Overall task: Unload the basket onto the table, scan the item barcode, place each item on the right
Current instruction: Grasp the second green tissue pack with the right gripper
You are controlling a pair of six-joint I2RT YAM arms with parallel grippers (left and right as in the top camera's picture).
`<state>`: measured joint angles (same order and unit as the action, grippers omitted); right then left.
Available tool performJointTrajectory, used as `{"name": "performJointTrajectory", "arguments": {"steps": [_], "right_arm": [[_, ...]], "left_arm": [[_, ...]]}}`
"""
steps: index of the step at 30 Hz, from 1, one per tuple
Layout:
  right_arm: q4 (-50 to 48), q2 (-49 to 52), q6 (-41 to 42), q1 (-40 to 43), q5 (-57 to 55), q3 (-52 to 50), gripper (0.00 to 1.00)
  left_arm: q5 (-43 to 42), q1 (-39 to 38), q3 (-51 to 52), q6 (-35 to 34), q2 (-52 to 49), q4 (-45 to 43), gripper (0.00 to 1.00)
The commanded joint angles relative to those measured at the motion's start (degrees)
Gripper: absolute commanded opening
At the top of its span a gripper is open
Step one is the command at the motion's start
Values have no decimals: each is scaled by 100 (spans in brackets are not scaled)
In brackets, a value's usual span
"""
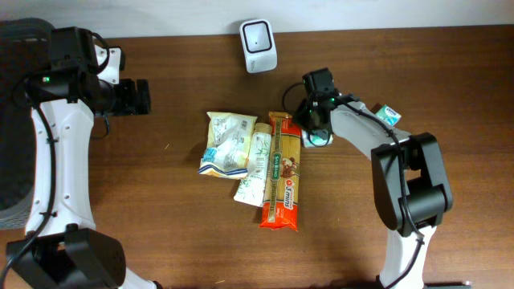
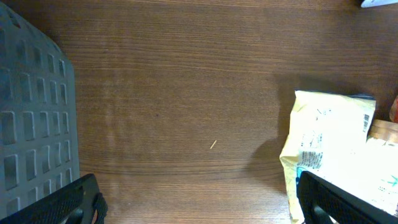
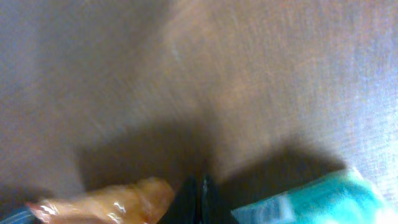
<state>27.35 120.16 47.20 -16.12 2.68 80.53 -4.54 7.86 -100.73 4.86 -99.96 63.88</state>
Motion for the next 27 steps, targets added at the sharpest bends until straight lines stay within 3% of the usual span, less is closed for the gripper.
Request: {"name": "performJointTrajectory", "arguments": {"steps": [1,6,12,14,16,17,24,26,27], "right_arm": [[546,-52,-708,35,428,-48,4],[2529,-142,-2371,831,1062,765,12],[4068,-142,-3344,1134,1064,2002,14],[4577,-142,-2839,1368,964,2162,27],[4592,-140,-2852,1493,957,1858,48],[4481,-140,-2929,1486,964,1561,53],[3053,-140,-3134,1502,1082,28,39],[2680,-140,-3136,1502,1058,-240,29],[2612,-140,-3136,1502,1025,-286,16]], "left_arm": [[-63,20,-48,-55,57,7,99],[-61,20,-48,-55,57,7,99],[-61,20,-48,-55,57,7,99],[-63,20,-48,-55,57,7,99],[-61,20,-48,-55,57,7,99],[-61,20,-48,-55,57,7,99],[-61,20,-48,-55,57,7,99],[-61,20,-48,-55,57,7,99],[-61,20,-48,-55,57,7,99]]}}
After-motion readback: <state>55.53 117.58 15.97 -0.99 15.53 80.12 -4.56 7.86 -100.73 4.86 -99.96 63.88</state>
